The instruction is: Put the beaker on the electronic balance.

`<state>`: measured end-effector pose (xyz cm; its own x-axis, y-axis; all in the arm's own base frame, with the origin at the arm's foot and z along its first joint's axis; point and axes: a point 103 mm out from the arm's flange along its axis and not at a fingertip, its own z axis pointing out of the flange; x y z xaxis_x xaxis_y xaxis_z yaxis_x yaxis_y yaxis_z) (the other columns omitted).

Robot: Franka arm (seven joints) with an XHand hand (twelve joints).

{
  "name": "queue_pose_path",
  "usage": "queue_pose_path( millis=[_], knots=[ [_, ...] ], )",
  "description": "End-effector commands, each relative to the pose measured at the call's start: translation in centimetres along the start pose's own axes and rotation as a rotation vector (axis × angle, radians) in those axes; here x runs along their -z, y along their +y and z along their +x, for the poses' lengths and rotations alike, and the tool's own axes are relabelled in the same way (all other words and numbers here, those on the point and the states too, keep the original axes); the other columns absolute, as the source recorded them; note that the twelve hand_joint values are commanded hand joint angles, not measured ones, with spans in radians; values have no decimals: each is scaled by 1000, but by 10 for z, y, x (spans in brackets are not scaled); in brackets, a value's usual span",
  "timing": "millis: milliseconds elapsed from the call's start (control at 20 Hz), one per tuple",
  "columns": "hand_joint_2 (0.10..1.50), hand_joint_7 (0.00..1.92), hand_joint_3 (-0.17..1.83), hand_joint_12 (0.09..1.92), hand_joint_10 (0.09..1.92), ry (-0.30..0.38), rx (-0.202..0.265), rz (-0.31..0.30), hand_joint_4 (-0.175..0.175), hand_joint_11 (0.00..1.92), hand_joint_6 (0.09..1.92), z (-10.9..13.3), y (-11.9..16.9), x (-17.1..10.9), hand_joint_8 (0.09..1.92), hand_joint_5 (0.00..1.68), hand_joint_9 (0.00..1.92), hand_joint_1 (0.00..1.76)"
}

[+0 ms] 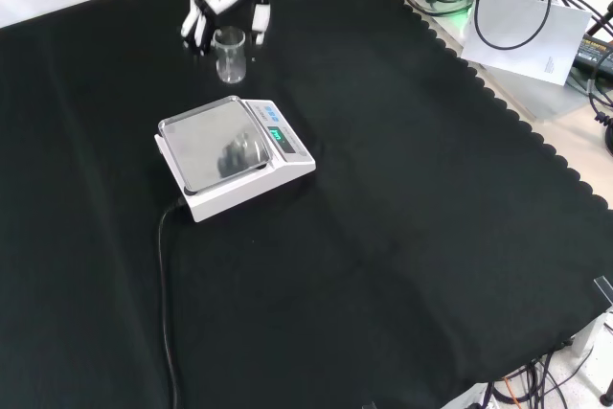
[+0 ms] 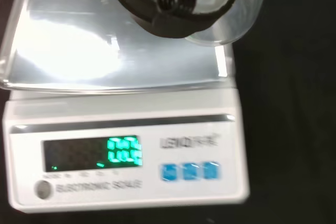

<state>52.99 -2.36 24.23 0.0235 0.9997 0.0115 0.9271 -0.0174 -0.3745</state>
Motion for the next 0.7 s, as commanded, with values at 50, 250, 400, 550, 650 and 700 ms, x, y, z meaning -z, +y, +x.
queue_pose_path(
  millis=[50, 250, 400, 550, 650, 700],
  knots=[
    [1078, 781, -2, 1096, 973, 59, 73, 5, -175, 951, 1071, 25, 24, -10, 1153, 927, 1159, 1507],
    [1077, 781, -2, 1078, 987, 51, 97, 18, -175, 961, 1070, 29, 27, -13, 1152, 927, 1152, 1507],
    [1077, 782, -2, 1075, 988, 47, 103, 35, -175, 962, 1069, 35, 35, -21, 1152, 927, 1152, 1507],
    [1077, 782, -2, 1074, 988, 50, 116, 47, -175, 962, 1069, 44, 44, -30, 1152, 928, 1153, 1507],
    [1077, 783, -2, 1074, 987, 44, 119, 55, -175, 962, 1069, 49, 50, -37, 1151, 928, 1154, 1507],
    [1077, 783, -2, 1074, 987, 45, 122, 62, -175, 962, 1069, 50, 53, -40, 1151, 928, 1154, 1507]
  ],
)
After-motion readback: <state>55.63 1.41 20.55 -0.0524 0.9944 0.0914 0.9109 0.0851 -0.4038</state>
